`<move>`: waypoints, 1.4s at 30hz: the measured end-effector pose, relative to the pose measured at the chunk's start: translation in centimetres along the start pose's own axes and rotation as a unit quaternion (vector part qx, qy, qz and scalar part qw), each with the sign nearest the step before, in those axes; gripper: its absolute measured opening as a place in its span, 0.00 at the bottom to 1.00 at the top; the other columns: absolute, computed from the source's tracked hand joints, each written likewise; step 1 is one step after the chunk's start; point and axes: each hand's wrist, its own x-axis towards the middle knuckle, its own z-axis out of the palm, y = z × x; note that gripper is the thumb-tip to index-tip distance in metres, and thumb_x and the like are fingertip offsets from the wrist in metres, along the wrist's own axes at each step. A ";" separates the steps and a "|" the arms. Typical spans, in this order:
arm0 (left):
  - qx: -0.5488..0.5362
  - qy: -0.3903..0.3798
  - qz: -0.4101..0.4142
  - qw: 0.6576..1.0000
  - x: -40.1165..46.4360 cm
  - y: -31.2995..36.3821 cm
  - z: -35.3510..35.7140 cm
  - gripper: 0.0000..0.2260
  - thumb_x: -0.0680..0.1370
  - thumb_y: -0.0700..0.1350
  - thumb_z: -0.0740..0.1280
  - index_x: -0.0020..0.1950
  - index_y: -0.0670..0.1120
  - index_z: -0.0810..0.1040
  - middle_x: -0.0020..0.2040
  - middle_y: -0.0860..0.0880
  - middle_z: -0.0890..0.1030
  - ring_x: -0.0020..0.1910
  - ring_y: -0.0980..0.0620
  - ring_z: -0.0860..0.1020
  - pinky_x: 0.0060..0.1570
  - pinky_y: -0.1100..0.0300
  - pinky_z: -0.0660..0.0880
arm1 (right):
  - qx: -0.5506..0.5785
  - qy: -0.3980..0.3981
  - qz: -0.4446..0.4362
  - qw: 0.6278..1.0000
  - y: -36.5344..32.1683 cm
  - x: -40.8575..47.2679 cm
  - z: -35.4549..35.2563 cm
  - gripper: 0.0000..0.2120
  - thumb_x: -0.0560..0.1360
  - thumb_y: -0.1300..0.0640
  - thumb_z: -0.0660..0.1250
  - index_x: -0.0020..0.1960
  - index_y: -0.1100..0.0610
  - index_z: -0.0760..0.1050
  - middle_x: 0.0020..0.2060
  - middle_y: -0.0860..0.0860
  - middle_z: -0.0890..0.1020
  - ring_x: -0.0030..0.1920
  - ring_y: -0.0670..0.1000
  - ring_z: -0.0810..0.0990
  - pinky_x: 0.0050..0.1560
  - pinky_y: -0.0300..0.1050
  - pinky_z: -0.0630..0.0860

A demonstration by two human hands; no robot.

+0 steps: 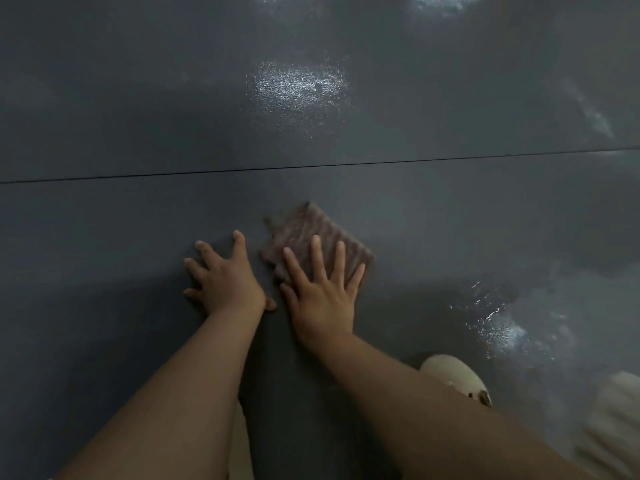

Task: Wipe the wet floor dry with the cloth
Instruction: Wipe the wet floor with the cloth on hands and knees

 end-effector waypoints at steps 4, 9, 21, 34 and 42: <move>0.006 -0.008 -0.008 1.000 0.1 0.1 -0.1 0.54 0.63 0.48 0.80 0.77 0.57 0.45 0.76 0.41 0.40 0.75 0.36 0.43 0.68 0.35 0.56 | -0.074 -0.026 -0.089 0.993 4.2 1.8 -2.0 0.25 0.79 0.37 0.45 0.74 0.34 0.43 0.77 0.47 0.41 0.75 0.58 0.33 0.68 0.65 0.30; 0.043 -0.027 -0.007 0.999 0.0 0.0 -0.5 0.55 0.64 0.51 0.79 0.77 0.56 0.43 0.76 0.40 0.40 0.75 0.36 0.44 0.67 0.34 0.58 | -0.046 0.007 0.038 0.998 11.4 3.7 -4.5 0.24 0.80 0.40 0.47 0.74 0.34 0.45 0.77 0.46 0.42 0.76 0.57 0.37 0.71 0.64 0.36; 0.185 -0.013 0.302 0.935 -6.9 11.7 4.9 0.47 0.71 0.54 0.72 0.78 0.53 0.41 0.77 0.40 0.39 0.76 0.39 0.40 0.73 0.42 0.45 | 0.126 0.039 0.342 0.930 15.7 -2.2 -3.7 0.25 0.81 0.42 0.46 0.76 0.38 0.43 0.77 0.49 0.39 0.75 0.61 0.35 0.69 0.70 0.38; 0.241 -0.060 0.299 0.922 -10.5 19.8 9.9 0.47 0.74 0.48 0.71 0.77 0.49 0.37 0.75 0.39 0.34 0.74 0.33 0.38 0.69 0.33 0.51 | 0.010 0.011 0.186 0.982 26.0 0.5 -7.0 0.25 0.80 0.38 0.44 0.74 0.33 0.40 0.76 0.47 0.37 0.74 0.59 0.31 0.69 0.70 0.36; 0.271 -0.080 0.312 0.907 -10.2 19.9 9.7 0.55 0.68 0.53 0.76 0.76 0.47 0.34 0.75 0.37 0.33 0.74 0.31 0.39 0.69 0.34 0.54 | 0.029 0.058 0.217 0.974 31.8 5.1 -10.1 0.24 0.80 0.38 0.45 0.74 0.33 0.45 0.77 0.46 0.41 0.75 0.60 0.35 0.69 0.70 0.36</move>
